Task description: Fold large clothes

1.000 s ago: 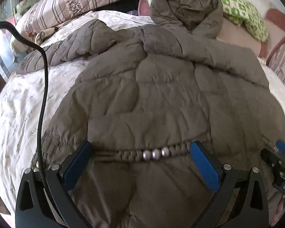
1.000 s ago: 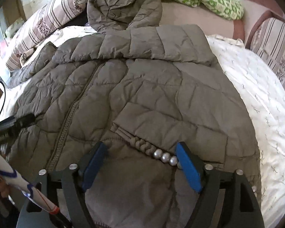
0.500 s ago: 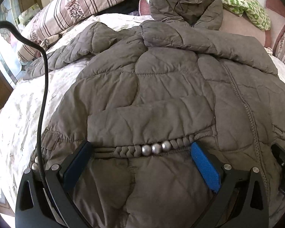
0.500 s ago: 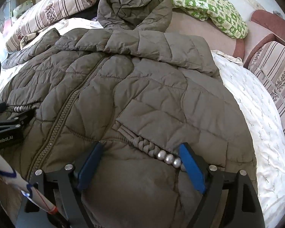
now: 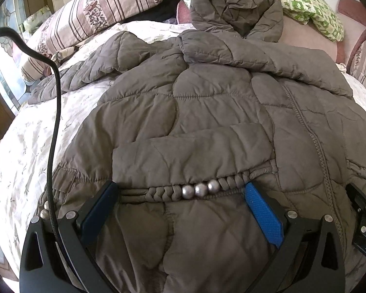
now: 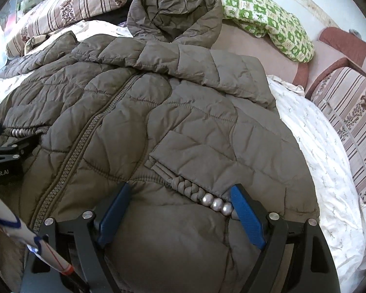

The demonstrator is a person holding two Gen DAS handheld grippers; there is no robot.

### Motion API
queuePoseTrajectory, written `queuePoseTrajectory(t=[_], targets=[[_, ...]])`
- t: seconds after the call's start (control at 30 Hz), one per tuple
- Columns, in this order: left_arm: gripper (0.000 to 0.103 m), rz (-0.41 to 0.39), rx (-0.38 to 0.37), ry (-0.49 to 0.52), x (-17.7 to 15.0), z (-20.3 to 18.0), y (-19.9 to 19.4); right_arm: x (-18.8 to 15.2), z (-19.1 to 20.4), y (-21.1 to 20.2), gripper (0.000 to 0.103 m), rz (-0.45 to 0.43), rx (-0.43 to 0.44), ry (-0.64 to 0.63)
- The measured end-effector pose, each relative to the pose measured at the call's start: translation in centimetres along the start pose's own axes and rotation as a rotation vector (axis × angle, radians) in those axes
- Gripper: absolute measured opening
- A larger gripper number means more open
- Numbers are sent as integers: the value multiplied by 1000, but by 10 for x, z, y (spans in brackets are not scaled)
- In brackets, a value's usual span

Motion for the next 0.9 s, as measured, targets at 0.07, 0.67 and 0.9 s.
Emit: queuePoseTrajectory(t=[0.07,0.67,0.9], targets=[[103,-1,0,-1,0,0,0,0,0,0,88,-1,-5,-4],[103,-136,-26,-69,40,18,-39,1,1,0,88,3,-14,-21],[103,-153,-53,-205,71,65,-60,2,2,2,88,10,-12,-26]])
Point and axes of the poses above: each gripper's, at about its wrist camera, not at the fingertips, and y roughly the way its jaws point, z to its left, x to its top, the point moved 10 cm from there along y, roughly the way its jaws point, and after that the axes turned 1 degree about -z, right-handed, at the moved point
